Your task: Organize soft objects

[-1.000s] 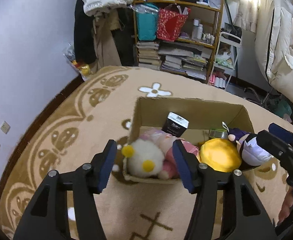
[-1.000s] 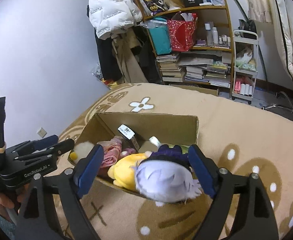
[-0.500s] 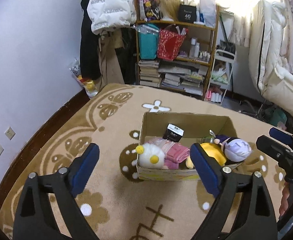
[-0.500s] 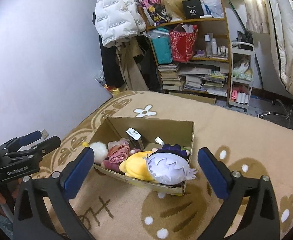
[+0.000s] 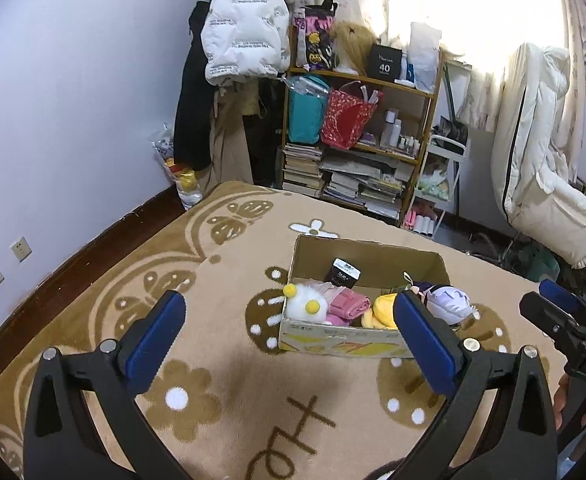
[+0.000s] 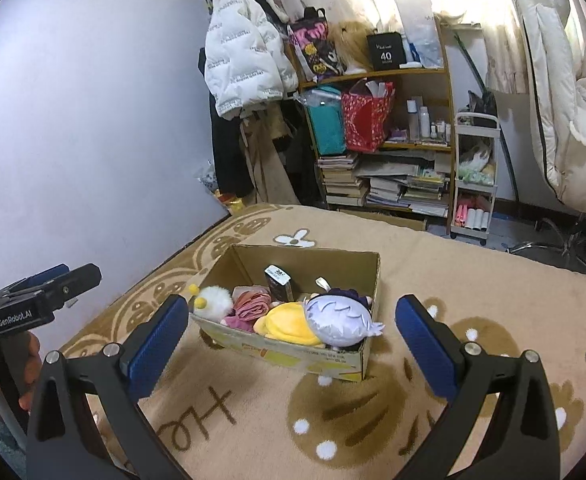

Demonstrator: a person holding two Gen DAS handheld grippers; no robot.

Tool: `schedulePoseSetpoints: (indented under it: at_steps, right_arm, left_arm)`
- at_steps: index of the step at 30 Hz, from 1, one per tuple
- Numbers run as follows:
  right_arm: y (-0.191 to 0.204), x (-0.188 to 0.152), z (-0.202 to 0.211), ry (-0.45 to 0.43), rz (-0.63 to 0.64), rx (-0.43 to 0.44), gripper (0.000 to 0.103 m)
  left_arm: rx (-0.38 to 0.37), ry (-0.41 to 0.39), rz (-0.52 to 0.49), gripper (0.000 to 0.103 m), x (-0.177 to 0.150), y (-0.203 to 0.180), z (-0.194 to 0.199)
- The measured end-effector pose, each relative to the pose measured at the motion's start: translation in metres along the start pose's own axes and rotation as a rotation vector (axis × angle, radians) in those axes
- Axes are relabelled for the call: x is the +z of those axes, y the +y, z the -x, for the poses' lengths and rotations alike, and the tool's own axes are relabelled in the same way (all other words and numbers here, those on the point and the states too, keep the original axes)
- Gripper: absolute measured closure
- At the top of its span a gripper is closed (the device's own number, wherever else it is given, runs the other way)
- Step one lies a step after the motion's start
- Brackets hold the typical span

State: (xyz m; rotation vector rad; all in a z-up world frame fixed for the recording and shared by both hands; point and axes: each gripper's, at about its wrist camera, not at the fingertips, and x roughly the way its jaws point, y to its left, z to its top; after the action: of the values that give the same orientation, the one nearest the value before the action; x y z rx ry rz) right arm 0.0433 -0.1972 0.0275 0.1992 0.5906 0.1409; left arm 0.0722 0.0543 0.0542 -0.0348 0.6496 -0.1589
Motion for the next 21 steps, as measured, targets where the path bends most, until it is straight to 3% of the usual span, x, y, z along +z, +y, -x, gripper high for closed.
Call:
schedulePoseSetpoints:
  at_steps: [11, 21]
  right_arm:
    - [0.014, -0.020, 0.035, -0.074, 0.033, -0.005, 0.000]
    - [0.025, -0.044, 0.052, -0.112, 0.075, -0.045, 0.000]
  left_arm:
    - [0.104, -0.137, -0.033, 0.000, -0.036, 0.007, 0.041]
    - [0.062, -0.190, 0.013, 0.000, -0.049, 0.017, 0.060]
